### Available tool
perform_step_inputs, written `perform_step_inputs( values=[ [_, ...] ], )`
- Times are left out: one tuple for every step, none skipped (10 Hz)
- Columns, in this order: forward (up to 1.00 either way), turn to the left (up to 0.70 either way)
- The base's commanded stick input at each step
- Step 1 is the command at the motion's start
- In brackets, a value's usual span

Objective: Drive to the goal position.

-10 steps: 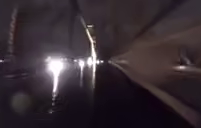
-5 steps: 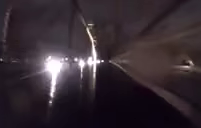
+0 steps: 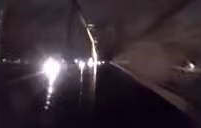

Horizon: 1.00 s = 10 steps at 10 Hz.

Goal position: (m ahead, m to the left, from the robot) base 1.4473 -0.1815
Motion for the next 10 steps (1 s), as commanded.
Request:
perform_step_inputs(
  values=[
    [1.00, 0.00],
    [1.00, 0.00],
    [1.00, 0.00],
    [1.00, 0.00],
    [1.00, 0.00],
    [1.00, 0.00],
    [1.00, 0.00],
    [1.00, 0.00],
    [1.00, 0.00],
    [1.00, 0.00]
  ],
)
